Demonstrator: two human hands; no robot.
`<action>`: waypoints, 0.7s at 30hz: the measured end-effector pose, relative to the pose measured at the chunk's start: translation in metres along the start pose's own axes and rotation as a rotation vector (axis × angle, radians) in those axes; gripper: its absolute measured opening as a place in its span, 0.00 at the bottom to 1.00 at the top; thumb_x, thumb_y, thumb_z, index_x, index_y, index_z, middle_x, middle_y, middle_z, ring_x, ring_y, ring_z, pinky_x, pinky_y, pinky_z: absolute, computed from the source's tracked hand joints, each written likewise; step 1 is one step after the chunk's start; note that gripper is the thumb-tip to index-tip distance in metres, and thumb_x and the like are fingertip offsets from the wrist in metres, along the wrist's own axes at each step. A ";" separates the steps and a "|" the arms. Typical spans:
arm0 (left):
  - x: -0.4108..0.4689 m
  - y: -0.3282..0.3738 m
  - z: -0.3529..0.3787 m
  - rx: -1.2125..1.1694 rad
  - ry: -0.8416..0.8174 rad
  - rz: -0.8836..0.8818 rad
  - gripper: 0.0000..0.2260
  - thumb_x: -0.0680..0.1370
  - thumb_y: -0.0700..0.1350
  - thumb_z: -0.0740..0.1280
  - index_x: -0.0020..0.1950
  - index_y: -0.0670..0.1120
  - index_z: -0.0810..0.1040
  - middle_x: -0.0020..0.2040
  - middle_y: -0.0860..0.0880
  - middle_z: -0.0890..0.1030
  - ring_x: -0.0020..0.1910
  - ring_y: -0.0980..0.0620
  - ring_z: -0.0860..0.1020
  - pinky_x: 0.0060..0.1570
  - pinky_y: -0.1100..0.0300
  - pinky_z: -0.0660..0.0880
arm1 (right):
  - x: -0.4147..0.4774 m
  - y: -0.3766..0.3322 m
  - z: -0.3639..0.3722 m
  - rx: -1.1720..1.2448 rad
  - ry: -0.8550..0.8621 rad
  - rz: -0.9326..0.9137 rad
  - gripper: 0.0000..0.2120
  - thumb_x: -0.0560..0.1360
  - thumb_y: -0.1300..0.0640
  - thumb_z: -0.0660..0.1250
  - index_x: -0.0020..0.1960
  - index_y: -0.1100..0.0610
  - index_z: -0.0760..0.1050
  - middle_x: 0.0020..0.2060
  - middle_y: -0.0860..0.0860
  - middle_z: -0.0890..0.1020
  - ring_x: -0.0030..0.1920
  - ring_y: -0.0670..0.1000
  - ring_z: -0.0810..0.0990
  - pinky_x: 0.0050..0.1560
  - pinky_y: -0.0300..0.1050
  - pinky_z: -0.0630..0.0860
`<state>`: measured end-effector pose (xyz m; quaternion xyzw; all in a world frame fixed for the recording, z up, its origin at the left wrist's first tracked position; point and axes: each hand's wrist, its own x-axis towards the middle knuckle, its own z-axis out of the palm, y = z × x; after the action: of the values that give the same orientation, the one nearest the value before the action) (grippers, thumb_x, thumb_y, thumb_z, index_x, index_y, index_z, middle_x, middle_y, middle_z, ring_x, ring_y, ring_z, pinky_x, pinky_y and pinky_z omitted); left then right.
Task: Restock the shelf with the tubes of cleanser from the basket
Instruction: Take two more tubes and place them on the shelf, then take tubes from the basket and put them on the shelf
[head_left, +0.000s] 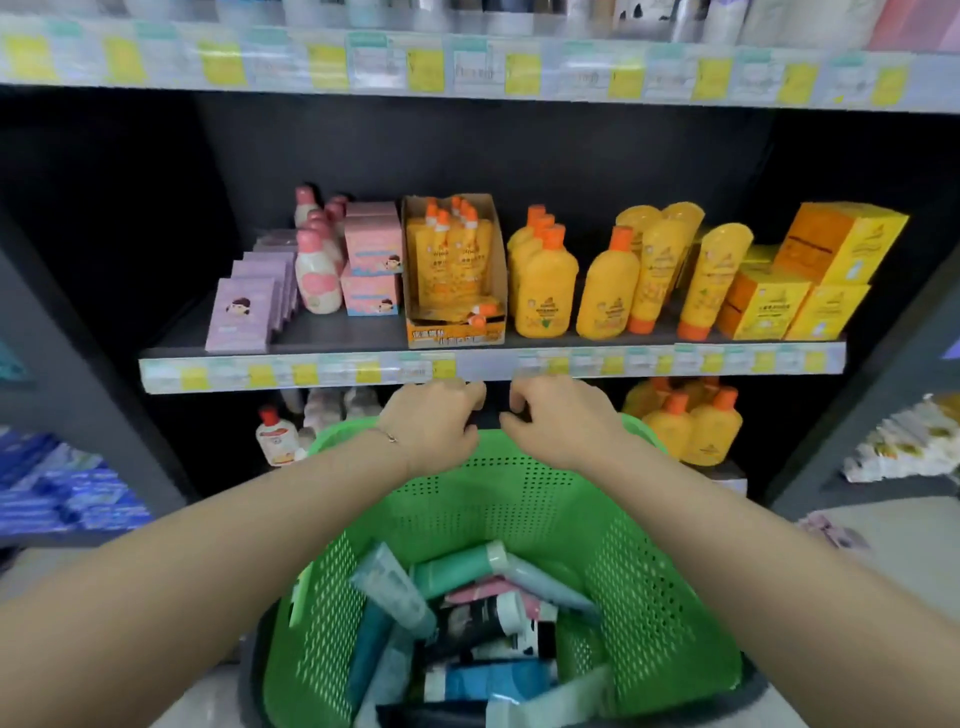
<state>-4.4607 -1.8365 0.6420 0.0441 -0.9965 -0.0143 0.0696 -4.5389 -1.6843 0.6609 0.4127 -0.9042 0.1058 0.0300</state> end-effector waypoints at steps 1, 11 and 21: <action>-0.002 0.000 0.009 -0.001 -0.038 -0.010 0.12 0.77 0.49 0.61 0.59 0.49 0.70 0.54 0.49 0.77 0.50 0.47 0.77 0.44 0.54 0.73 | -0.002 0.001 0.010 -0.007 -0.037 0.001 0.11 0.76 0.46 0.62 0.50 0.52 0.75 0.46 0.51 0.80 0.47 0.56 0.79 0.41 0.47 0.74; -0.019 -0.007 0.099 -0.235 -0.387 -0.193 0.14 0.77 0.48 0.64 0.61 0.48 0.74 0.56 0.48 0.79 0.51 0.48 0.78 0.51 0.51 0.78 | -0.017 0.022 0.107 0.023 -0.463 0.098 0.11 0.76 0.48 0.63 0.54 0.52 0.76 0.48 0.50 0.81 0.47 0.54 0.80 0.49 0.51 0.80; -0.034 0.024 0.194 -0.416 -0.794 -0.250 0.20 0.77 0.47 0.67 0.68 0.45 0.69 0.60 0.45 0.77 0.56 0.45 0.78 0.58 0.49 0.76 | -0.033 0.038 0.154 0.079 -0.844 0.116 0.18 0.78 0.44 0.63 0.59 0.55 0.76 0.50 0.52 0.82 0.50 0.52 0.82 0.49 0.46 0.79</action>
<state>-4.4560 -1.8052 0.4465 0.1401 -0.9091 -0.2379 -0.3121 -4.5407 -1.6694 0.4996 0.3693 -0.8540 -0.0362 -0.3645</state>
